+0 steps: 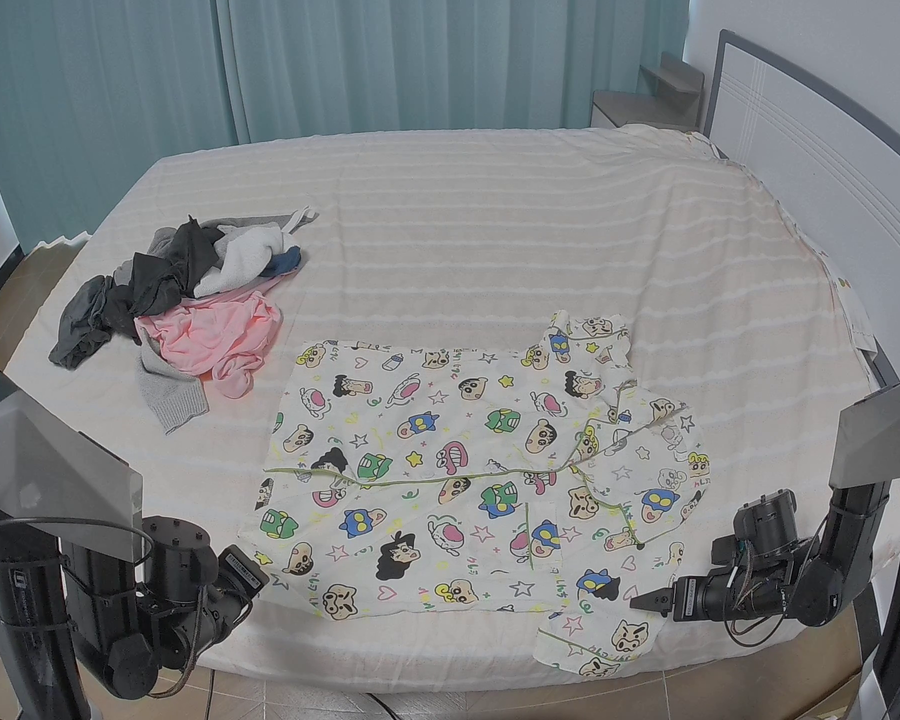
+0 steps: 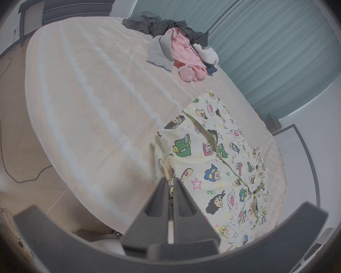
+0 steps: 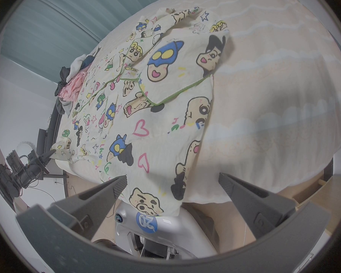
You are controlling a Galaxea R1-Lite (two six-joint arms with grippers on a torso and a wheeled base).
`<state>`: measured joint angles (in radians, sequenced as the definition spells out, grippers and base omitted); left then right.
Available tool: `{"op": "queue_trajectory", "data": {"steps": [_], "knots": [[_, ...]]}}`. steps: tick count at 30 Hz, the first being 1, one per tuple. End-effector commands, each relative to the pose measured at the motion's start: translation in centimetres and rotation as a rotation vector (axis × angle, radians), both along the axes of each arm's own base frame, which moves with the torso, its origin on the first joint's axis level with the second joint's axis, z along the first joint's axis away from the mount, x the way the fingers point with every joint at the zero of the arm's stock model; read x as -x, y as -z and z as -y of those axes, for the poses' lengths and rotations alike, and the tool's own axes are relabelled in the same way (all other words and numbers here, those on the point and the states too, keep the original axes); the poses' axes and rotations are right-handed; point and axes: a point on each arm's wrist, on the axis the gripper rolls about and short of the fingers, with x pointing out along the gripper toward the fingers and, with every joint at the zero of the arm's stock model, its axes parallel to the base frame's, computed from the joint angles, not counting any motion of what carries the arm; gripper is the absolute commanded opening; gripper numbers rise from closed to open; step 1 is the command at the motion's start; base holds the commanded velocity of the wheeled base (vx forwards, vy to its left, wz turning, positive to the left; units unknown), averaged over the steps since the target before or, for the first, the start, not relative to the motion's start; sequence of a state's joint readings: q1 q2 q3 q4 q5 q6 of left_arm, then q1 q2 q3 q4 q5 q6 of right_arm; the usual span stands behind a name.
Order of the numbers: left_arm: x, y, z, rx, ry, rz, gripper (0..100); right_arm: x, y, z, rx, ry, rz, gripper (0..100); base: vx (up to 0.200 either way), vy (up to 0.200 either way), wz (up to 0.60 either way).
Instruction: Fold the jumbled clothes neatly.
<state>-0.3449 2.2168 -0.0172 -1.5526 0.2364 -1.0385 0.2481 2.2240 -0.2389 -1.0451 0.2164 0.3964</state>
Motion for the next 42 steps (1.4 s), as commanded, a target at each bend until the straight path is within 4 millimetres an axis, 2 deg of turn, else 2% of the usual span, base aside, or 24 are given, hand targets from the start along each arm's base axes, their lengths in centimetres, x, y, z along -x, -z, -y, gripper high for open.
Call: {"op": "queue_trajectory", "data": {"steps": [1, 10, 11, 15, 21, 22, 34, 36, 42], "knots": [[0.3, -0.6, -0.1, 0.01, 0.004, 0.02, 0, -0.1, 0.7, -0.5, 0.0, -0.019, -0.017, 100, 0.0, 0.0, 0.0], [0.3, -0.6, 0.0, 0.019, 0.015, 0.019, 0, -0.4, 0.9, -2.1, -0.007, -0.073, -0.007, 100, 0.0, 0.0, 0.0], [0.3, -0.6, -0.1, 0.018, 0.014, 0.019, 0, 0.0, 0.7, -2.9, -0.023, -0.083, -0.013, 100, 0.0, 0.0, 0.0], [0.3, -0.6, 0.0, 0.018, 0.016, 0.021, 0, 0.3, 0.7, -3.8, -0.04, -0.094, -0.024, 100, 0.0, 0.0, 0.0], [0.3, -0.6, 0.0, 0.018, 0.015, 0.019, 0, -0.2, 0.8, -4.1, -0.044, -0.088, -0.014, 100, 0.0, 0.0, 0.0], [0.3, -0.6, 0.0, 0.018, 0.015, 0.019, 0, -0.2, 0.8, -4.1, -0.044, -0.09, -0.014, 0, 0.0, 0.0, 0.0], [0.3, -0.4, 0.0, 0.013, 0.011, 0.01, 0, 0.7, 0.5, -3.3, -0.041, -0.067, -0.036, 0, 0.0, 0.0, 0.0], [0.4, -0.2, 0.0, 0.008, 0.015, -0.009, 0, 0.8, 0.0, -3.1, -0.048, -0.063, -0.018, 0, 0.0, 0.0, 0.0], [1.2, 0.2, 0.1, -0.007, 0.049, -0.093, 0, 2.7, -0.5, -2.6, -0.041, -0.081, -0.044, 0, 0.0, 0.0, 0.0]]}}
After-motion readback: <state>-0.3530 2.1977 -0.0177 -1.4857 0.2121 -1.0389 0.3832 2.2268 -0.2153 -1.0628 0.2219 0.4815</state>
